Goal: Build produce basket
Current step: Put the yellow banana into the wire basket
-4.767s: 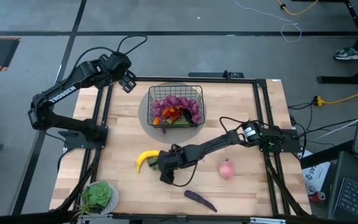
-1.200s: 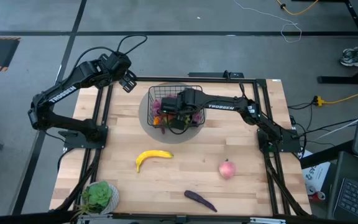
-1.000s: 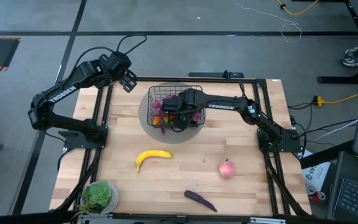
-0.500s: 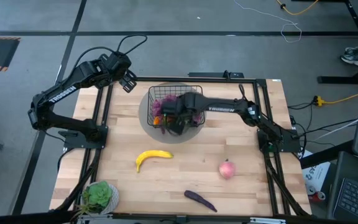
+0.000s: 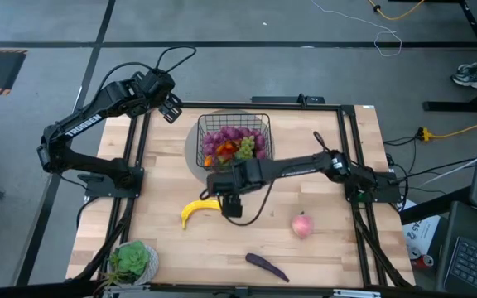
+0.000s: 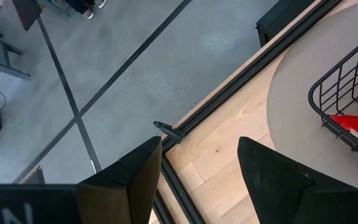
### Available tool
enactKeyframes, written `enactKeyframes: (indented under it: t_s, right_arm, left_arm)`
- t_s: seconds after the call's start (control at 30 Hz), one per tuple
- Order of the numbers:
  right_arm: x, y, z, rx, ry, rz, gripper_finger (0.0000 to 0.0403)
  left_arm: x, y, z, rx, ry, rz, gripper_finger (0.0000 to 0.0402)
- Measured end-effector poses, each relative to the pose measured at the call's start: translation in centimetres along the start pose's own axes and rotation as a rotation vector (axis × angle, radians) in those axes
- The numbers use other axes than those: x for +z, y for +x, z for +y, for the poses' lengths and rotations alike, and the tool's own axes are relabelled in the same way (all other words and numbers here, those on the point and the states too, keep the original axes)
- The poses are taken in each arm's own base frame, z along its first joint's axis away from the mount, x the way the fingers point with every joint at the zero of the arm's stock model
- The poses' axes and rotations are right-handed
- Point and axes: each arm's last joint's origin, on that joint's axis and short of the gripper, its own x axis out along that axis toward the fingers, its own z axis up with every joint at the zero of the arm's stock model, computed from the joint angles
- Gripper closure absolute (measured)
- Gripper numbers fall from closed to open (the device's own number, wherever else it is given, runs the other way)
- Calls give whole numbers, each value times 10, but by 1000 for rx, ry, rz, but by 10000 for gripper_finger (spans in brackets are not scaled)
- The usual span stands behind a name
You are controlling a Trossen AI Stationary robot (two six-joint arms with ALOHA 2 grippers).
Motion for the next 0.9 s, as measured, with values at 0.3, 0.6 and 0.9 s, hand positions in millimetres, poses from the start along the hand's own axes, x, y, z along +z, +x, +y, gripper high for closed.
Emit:
enactKeyframes:
  t_s: [0.3,0.6,0.9]
  right_arm:
    - [1,48,30,76,-9,-173,144]
    - [-11,83,52,104,-128,-285,144]
    - [-15,91,63,127,-120,-277,144]
  left_arm:
    - [0,0,0,-2,-1,1,194]
    - [0,0,0,-4,1,4,194]
    - [0,0,0,-5,-2,3,194]
